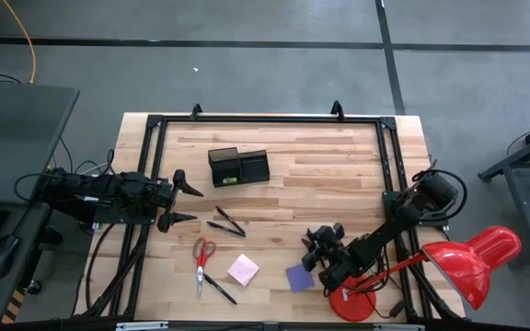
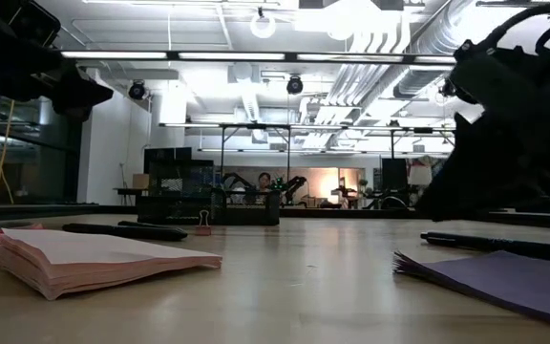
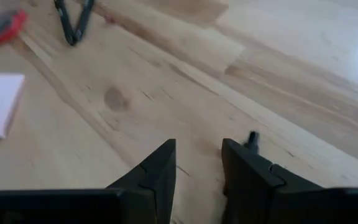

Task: Pick and place office supplies into organizer
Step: Put the black pen into the black desk organizer

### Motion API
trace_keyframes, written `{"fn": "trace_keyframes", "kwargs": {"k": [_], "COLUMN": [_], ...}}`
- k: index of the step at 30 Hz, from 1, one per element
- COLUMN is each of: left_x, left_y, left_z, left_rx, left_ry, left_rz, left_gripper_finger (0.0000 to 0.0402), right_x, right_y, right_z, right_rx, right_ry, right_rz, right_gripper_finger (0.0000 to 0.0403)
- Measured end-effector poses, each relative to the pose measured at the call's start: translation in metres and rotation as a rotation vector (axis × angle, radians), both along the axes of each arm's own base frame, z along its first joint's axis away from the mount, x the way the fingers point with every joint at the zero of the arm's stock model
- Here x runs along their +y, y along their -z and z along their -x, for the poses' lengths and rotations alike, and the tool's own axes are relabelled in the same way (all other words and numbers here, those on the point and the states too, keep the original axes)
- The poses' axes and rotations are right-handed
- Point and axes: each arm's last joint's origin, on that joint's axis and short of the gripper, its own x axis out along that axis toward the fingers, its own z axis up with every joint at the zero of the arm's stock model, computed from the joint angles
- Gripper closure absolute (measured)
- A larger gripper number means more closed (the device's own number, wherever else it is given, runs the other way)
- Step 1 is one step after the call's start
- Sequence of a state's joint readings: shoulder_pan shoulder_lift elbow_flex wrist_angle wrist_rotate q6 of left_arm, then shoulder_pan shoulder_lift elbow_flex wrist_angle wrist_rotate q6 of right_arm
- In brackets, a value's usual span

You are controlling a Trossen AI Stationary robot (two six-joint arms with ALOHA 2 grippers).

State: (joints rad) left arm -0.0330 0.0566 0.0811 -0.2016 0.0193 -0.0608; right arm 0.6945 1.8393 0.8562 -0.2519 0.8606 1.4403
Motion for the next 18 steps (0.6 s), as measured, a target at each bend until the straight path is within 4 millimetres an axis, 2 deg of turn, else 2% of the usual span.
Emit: {"fn": "trace_keyframes", "kwargs": {"k": [18], "left_x": [0.0], "left_y": [0.0], "left_z": [0.0], "left_rx": [0.0], "left_ry": [0.0], "left_rz": [-0.001], "left_gripper_finger": [0.0066], "right_x": [0.003], "right_y": [0.004], "right_z": [0.013], "right_rx": [0.055], "right_ry": [0.036], "right_rz": [-0.056], "right_gripper_finger": [0.0279]}}
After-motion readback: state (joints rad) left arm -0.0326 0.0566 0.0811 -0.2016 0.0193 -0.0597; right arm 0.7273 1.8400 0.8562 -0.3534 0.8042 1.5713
